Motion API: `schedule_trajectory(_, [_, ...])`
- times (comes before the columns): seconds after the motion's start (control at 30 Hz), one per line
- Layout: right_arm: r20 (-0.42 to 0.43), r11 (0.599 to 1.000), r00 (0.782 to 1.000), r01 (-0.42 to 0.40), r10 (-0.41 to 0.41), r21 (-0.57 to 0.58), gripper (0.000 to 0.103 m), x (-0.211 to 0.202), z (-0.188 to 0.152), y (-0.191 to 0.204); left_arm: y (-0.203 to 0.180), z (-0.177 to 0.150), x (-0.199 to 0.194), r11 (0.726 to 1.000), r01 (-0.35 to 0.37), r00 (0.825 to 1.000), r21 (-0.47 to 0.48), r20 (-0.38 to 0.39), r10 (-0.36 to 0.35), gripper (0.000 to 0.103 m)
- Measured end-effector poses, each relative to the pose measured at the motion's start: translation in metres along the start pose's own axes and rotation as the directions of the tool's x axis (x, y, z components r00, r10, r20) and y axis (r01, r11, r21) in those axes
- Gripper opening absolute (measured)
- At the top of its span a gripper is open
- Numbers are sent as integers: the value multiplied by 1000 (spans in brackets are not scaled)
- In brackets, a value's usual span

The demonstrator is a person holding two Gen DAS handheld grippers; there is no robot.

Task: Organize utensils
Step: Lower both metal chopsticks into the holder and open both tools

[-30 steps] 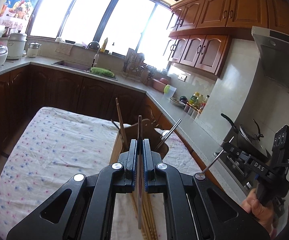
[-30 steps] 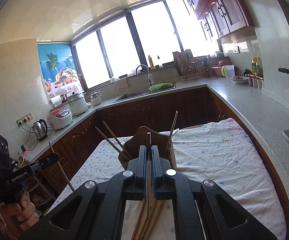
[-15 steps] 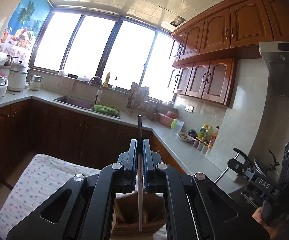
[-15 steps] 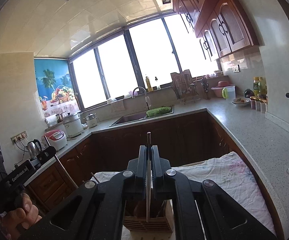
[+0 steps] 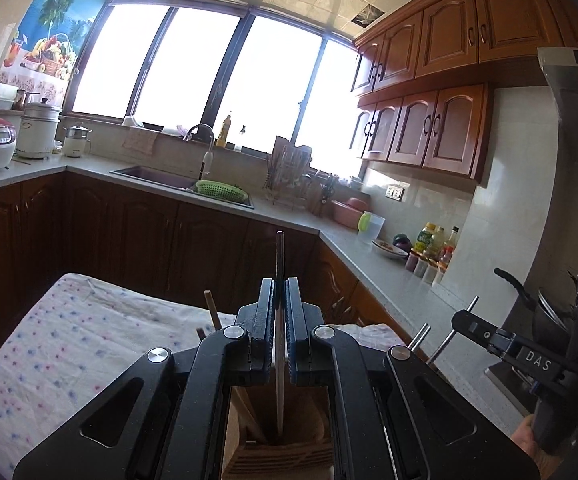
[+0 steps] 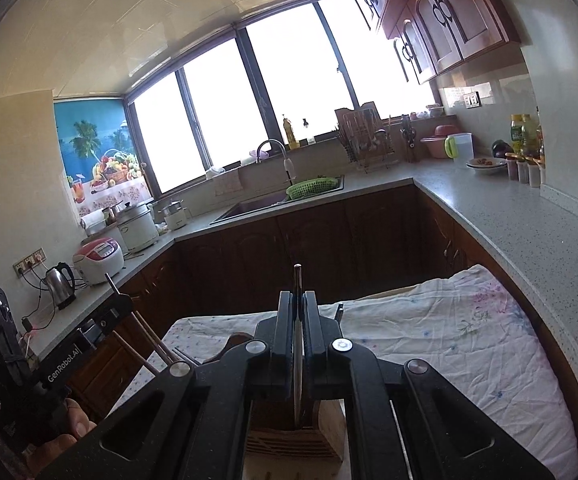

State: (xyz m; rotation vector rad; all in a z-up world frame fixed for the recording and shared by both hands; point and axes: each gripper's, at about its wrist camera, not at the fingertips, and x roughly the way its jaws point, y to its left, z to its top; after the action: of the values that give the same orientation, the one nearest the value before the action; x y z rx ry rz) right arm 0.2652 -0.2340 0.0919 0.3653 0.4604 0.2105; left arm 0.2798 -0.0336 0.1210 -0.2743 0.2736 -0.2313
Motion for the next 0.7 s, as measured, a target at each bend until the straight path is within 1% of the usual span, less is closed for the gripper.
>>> schedule_trajectory(0.23, [-76, 1000, 997, 13, -11, 19, 5, 18, -20, -11, 7, -27, 1, 1000, 15, 997, -11, -74, -15, 4])
schedule_trajectory(0.37, [-83, 999, 996, 18, -15, 38, 5, 19, -21, -15, 9, -38, 4, 1000, 16, 993, -15, -116, -17, 4])
schedule_trajectory(0.7, [-89, 999, 996, 26, -23, 40, 5, 20, -20, -12, 13, -36, 4, 1000, 16, 992, -23, -127, -18, 4])
